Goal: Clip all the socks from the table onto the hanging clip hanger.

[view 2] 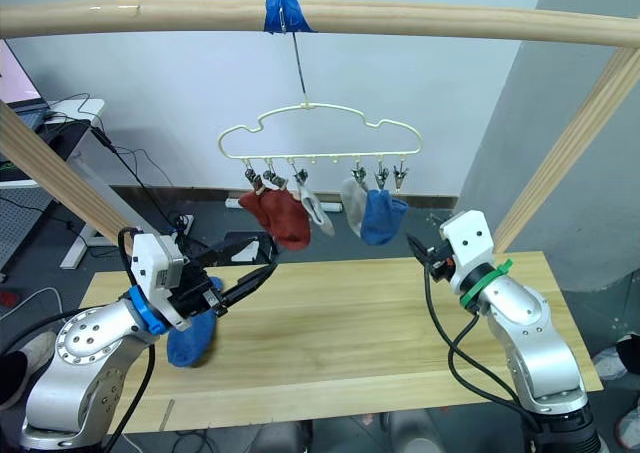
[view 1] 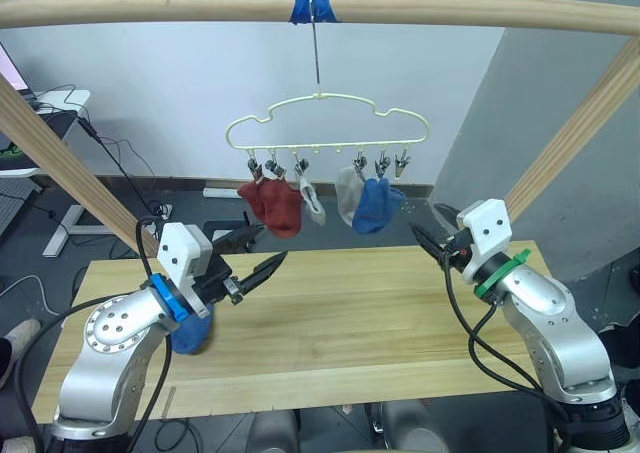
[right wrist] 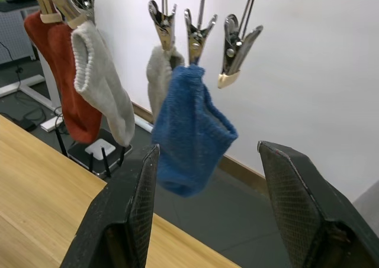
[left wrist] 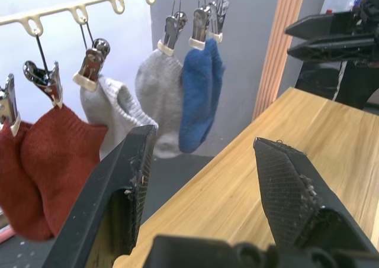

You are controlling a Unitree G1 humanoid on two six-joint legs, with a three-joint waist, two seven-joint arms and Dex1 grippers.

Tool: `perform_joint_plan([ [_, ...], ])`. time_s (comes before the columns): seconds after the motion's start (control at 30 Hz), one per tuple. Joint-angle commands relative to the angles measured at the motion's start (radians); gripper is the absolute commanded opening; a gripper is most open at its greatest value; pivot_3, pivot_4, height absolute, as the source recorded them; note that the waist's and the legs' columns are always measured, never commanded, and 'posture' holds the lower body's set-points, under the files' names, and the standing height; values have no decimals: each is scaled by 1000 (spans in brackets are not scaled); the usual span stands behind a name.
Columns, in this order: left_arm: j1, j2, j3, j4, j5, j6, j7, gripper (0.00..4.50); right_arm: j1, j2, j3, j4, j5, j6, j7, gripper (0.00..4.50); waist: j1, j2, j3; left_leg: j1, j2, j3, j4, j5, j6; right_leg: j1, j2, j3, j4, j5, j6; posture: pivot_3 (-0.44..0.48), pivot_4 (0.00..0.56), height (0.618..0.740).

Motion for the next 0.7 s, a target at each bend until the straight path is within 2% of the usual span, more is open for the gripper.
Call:
perform_joint_plan([
  [0.03,-7,9,3,-10,-21,-9,-19,2911,-5,12,-35,-39,48,-34,29,2778,0,0,0,0,0,0,0,0,0,0,0,0,0,0,0,-97,159,740],
  [0.27,-23,24,-16,-28,-20,29,-24,2911,-15,9,-28,-41,48,-25,30,2778,0,0,0,0,0,0,0,0,0,0,0,0,0,0,0,-100,160,740],
  [0.63,-58,20,-27,-12,-18,33,-33,2911,-53,68,3,-36,18,5,-45,2778,-1,0,0,0,0,0,0,0,0,0,0,0,0,0,0,-106,164,740],
  [0.7,-58,20,-27,-9,-17,30,-35,2929,-51,70,2,-39,23,8,-43,2161,-1,0,0,-1,0,0,0,0,0,0,0,0,-1,0,0,-106,164,740],
])
